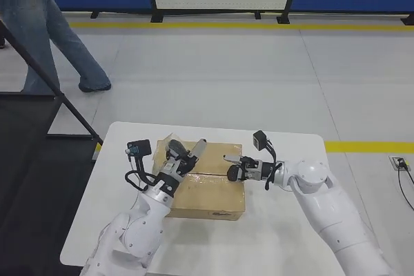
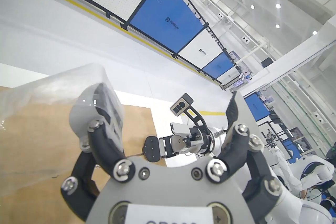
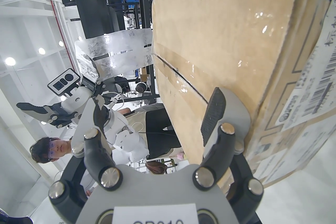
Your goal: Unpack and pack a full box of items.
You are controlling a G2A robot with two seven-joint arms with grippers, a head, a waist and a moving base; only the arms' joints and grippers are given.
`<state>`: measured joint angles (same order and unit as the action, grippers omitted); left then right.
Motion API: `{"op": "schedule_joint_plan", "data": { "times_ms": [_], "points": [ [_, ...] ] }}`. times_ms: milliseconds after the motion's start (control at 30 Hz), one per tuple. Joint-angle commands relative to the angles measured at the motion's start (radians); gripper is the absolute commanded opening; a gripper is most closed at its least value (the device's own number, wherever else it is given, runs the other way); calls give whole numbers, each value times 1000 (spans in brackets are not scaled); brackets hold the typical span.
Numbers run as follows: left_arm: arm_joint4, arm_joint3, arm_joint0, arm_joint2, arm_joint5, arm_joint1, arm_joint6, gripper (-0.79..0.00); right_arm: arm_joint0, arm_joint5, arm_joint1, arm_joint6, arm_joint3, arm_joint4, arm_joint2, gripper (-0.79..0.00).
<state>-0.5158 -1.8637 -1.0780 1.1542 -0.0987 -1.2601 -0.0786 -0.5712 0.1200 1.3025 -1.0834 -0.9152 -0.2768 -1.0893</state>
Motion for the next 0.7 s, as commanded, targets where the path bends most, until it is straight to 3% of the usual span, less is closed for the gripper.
{"op": "schedule_joint_plan", "data": {
  "times_ms": [0, 667],
  "points": [
    [-12, 2, 3, -3, -3, -2, -2, 0, 0, 1, 0, 0, 1, -1, 1, 0],
    [-69, -19, 15, -15, 2, -20, -19, 0, -6, 1, -3, 9, -4, -8, 8, 0]
  ]
}}
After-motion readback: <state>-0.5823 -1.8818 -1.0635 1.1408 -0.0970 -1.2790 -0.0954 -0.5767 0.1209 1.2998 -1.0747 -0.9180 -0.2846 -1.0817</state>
